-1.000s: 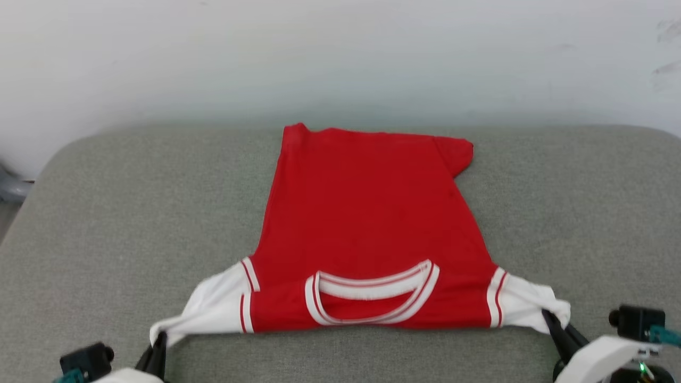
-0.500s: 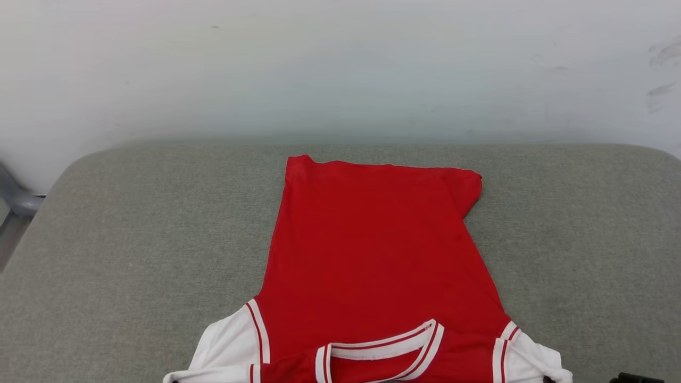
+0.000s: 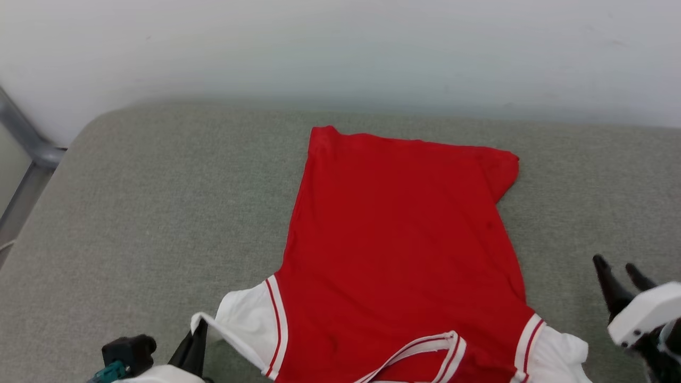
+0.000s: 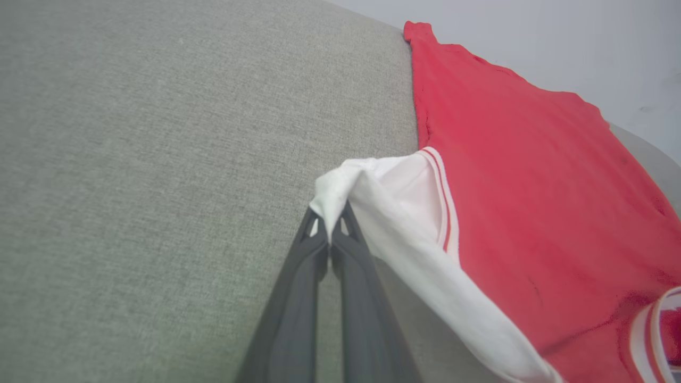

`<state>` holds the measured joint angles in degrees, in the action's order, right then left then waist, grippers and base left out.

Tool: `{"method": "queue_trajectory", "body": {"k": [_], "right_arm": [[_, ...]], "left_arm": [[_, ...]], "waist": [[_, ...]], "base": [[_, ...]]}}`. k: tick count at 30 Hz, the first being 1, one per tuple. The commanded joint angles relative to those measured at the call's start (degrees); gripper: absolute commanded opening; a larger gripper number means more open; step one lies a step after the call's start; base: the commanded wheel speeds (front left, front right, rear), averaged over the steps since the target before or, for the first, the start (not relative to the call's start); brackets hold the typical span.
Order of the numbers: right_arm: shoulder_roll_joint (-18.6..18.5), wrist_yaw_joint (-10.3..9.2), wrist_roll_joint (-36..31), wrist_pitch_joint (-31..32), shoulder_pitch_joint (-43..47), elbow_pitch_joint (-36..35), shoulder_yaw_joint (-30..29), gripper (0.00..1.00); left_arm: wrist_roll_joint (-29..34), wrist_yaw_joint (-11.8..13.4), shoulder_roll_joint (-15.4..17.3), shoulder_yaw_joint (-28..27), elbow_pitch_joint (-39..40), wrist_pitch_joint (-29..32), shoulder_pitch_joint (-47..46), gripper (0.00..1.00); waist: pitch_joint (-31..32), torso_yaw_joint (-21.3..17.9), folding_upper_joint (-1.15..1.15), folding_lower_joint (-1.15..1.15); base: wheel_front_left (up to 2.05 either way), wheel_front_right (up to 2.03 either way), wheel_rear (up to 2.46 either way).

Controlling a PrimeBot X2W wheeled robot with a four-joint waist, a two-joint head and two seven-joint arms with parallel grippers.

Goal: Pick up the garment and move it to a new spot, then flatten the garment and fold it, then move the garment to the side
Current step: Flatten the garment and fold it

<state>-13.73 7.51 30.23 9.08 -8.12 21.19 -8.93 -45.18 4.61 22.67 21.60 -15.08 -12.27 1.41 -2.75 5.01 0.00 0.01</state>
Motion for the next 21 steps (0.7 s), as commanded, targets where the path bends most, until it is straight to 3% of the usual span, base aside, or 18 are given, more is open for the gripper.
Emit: {"method": "queue_trajectory", "body": {"k": [1,9,14,21], "right_arm": [[-1.11,-0.04,-0.02,1.24,-2.85,1.34,-0.46,1.00],[-7.02,-0.04,-1.67,14.71,-22.35,12.64,-1.49,1.00],[-9.99,-0.04,-4.04,21.80,-32.89,15.99,-1.21,1.00],[-11.08,-0.04,-7.91,28.38,-42.64,18.77,-0.09,1.00]], "left_arm": [[0.47,0.16,-0.33,0.07,0.66,-0.38,-1.39,0.00],[5.53,0.35,-2.89,1.81,6.50,-2.11,-7.51,0.00],[8.02,0.22,-4.75,2.88,10.03,-2.57,-10.35,0.00],[10.81,-0.05,-6.79,2.89,13.95,-2.91,-12.83,0.00]], "waist": [[-3.06,2.62,0.00,-0.01],[-11.95,9.32,0.00,-0.01],[-17.82,12.90,0.00,-0.01],[-24.17,15.59,0.00,-0.01]], "base": [[0.00,0.00,0.00],[0.00,0.00,0.00],[0.00,0.00,0.00],[0.00,0.00,0.00]]}}
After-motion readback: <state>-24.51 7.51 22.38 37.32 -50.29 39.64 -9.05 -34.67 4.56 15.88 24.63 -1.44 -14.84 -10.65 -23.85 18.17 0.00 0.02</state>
